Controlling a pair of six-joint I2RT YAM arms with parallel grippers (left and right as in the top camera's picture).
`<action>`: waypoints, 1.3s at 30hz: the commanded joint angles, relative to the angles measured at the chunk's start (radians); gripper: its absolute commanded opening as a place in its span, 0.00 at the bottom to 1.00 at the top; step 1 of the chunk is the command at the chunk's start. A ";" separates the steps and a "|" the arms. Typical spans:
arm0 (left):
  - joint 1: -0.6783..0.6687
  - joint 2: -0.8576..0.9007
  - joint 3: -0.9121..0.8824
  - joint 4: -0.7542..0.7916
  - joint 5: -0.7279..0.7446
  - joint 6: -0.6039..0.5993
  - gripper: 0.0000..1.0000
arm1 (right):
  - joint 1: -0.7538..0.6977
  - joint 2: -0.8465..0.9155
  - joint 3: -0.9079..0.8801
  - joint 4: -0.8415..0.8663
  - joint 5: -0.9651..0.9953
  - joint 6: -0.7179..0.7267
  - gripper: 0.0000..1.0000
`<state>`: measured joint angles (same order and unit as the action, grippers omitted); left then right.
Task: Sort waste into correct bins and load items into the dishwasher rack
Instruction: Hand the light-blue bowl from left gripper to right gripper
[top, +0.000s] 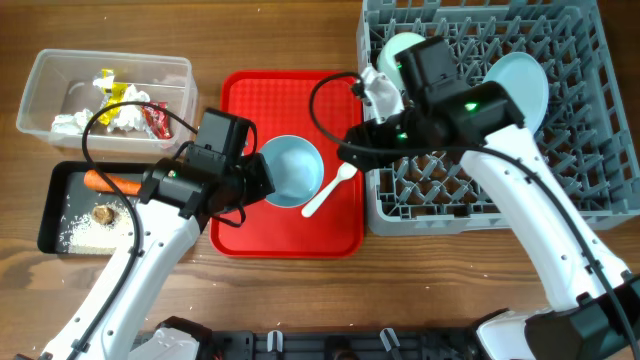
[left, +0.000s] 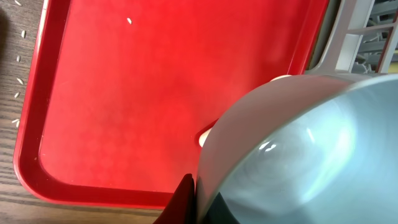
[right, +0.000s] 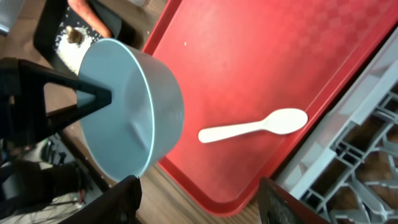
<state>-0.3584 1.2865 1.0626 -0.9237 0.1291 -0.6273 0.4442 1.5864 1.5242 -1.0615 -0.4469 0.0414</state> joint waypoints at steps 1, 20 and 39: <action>-0.003 -0.005 0.012 0.003 0.017 -0.009 0.04 | 0.048 0.014 -0.035 0.040 0.091 0.070 0.63; -0.003 -0.005 0.011 -0.011 0.038 -0.009 0.04 | 0.188 0.158 -0.060 0.196 0.092 0.071 0.20; -0.004 -0.005 0.011 -0.050 0.064 -0.009 0.05 | 0.188 0.132 -0.018 0.225 0.116 0.070 0.23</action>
<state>-0.3611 1.2865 1.0626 -0.9722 0.1799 -0.6308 0.6277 1.7393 1.4761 -0.8185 -0.3393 0.1150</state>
